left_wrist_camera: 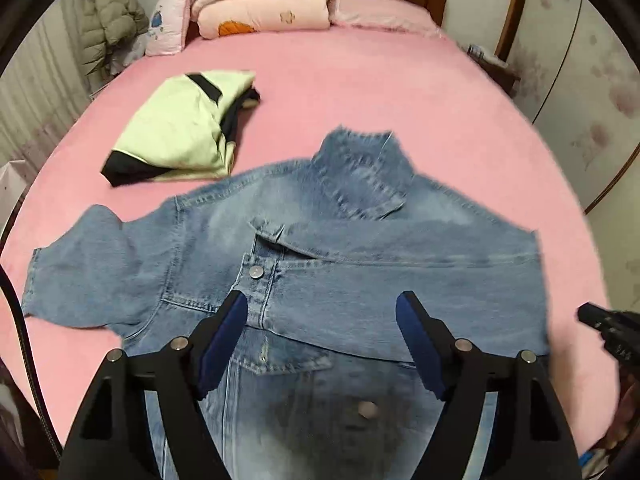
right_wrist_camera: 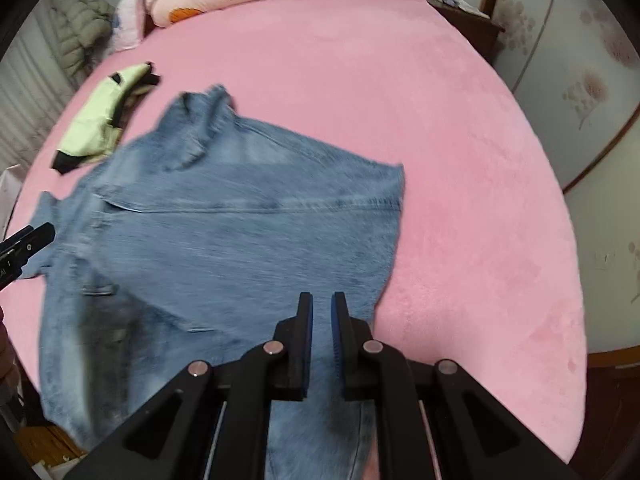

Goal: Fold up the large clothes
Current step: 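Open the left tool and lift it off the folded sleeve, then grasp the other denim sleeve cuff with the left tool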

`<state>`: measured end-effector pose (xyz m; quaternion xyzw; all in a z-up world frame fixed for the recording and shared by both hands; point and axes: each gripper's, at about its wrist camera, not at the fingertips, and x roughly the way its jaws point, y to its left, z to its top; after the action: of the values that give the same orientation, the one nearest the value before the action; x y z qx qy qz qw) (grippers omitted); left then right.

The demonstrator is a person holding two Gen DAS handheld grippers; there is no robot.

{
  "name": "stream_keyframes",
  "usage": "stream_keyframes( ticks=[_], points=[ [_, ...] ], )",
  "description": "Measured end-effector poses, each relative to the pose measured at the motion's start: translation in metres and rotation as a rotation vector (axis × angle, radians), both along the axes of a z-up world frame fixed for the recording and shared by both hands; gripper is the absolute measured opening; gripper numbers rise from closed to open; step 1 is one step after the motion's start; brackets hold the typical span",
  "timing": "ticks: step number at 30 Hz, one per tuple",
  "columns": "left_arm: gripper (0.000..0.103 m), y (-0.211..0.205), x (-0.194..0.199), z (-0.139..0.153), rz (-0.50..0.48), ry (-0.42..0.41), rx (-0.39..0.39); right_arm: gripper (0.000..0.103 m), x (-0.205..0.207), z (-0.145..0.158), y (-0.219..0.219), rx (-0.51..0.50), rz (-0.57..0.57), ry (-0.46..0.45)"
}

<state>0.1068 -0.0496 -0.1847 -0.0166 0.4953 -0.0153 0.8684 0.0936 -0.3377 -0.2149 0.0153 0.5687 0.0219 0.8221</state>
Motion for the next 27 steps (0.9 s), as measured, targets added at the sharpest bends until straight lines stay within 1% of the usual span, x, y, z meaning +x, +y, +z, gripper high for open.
stream_keyframes(
  ticks=[1, 2, 4, 8, 10, 13, 16, 19, 22, 25, 26, 27],
  points=[
    [0.078, 0.0, -0.007, 0.016, 0.006, -0.009, -0.009, 0.009, -0.003, 0.015, 0.004, 0.007, 0.017, -0.008],
    [0.082, 0.001, -0.014, 0.031, 0.015, -0.017, -0.02, 0.009, -0.005, 0.027, 0.008, 0.009, 0.03, -0.014],
    [0.085, 0.006, -0.026, 0.057, 0.033, -0.032, -0.036, 0.009, -0.009, 0.054, 0.02, 0.03, 0.064, -0.027],
    [0.086, 0.02, -0.054, 0.103, 0.066, -0.062, -0.057, 0.012, -0.013, 0.099, 0.051, 0.05, 0.143, -0.057],
    [0.086, 0.035, -0.068, 0.124, 0.085, -0.091, -0.064, 0.016, -0.018, 0.116, 0.068, 0.07, 0.182, -0.077],
    [0.088, 0.059, -0.082, 0.145, 0.116, -0.122, -0.06, 0.019, -0.022, 0.137, 0.101, 0.097, 0.237, -0.106],
    [0.089, 0.096, -0.092, 0.159, 0.15, -0.148, -0.067, 0.019, -0.023, 0.15, 0.138, 0.137, 0.277, -0.116],
    [0.089, 0.141, -0.093, 0.16, 0.18, -0.151, -0.071, 0.019, -0.023, 0.158, 0.182, 0.161, 0.315, -0.126],
    [0.089, 0.19, -0.085, 0.146, 0.212, -0.124, -0.077, 0.019, -0.021, 0.159, 0.234, 0.155, 0.337, -0.137],
    [0.089, 0.25, -0.072, 0.121, 0.242, -0.072, -0.117, 0.019, -0.015, 0.152, 0.291, 0.155, 0.333, -0.142],
    [0.089, 0.276, -0.068, 0.108, 0.258, -0.057, -0.136, 0.019, -0.013, 0.149, 0.309, 0.162, 0.325, -0.138],
    [0.089, 0.293, -0.065, 0.098, 0.269, -0.047, -0.147, 0.019, -0.01, 0.144, 0.327, 0.164, 0.319, -0.138]
  ],
)
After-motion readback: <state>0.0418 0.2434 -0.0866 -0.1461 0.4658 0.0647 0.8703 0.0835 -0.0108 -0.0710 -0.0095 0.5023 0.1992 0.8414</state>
